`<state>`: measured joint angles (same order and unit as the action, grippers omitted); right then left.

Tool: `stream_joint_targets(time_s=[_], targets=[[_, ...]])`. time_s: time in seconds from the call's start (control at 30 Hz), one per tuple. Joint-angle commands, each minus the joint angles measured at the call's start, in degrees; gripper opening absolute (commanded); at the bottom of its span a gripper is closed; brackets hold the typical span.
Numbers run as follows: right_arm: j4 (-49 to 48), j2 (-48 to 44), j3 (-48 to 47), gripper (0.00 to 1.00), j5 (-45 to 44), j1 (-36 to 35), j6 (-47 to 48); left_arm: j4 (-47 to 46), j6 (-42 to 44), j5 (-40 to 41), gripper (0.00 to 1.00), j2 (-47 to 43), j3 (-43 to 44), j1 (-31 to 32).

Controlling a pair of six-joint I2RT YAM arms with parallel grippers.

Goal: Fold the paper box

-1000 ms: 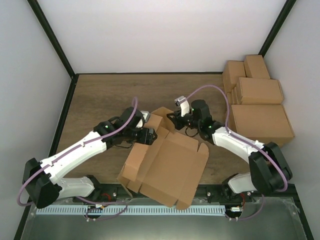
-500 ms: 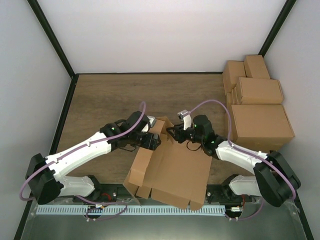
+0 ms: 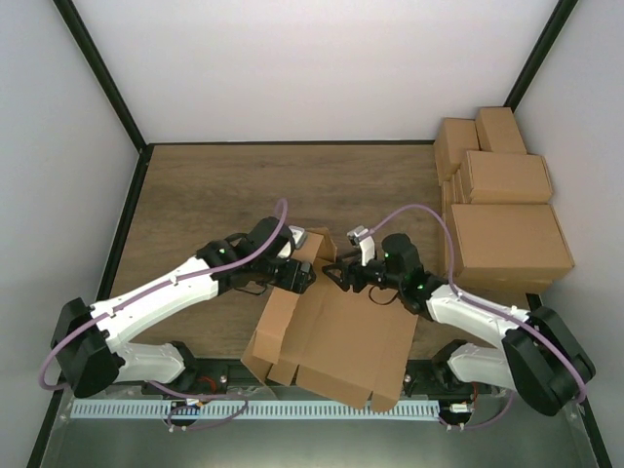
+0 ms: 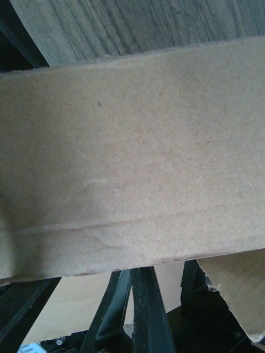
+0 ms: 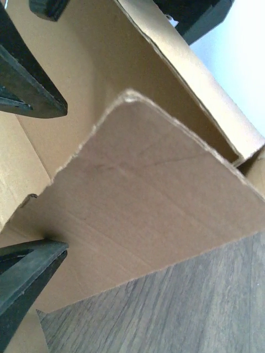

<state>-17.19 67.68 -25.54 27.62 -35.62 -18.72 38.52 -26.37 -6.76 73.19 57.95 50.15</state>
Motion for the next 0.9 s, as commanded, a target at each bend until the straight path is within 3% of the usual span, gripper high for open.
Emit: stream_joint_targets(time_s=[0.0,0.2,0.47,0.63,0.87], targets=[[-1.0,-2.4,0.5,0.65,2.4,0.1,1.6,-0.9,1.6,-0.3,0.78,0.6,0.1,0.4],[-1.3,-4.5,1.5,0.71,9.8,4.8,0.7,0.9,2.2,1.3,0.78,1.0,1.2,1.4],[-0.5,-9.9,1.3,0.86,16.3,12.2,-1.2,1.1,2.1,2.2,0.78,1.4,1.4,2.1],[1.9,-11.1,-2.7,0.93,15.0,16.0,-0.7,1.1,2.0,2.4,0.77,1.3,1.5,2.0],[1.2,-5.5,-7.1,0.91,11.6,25.2,-6.9,1.5,1.6,2.6,0.77,1.1,1.5,2.4]])
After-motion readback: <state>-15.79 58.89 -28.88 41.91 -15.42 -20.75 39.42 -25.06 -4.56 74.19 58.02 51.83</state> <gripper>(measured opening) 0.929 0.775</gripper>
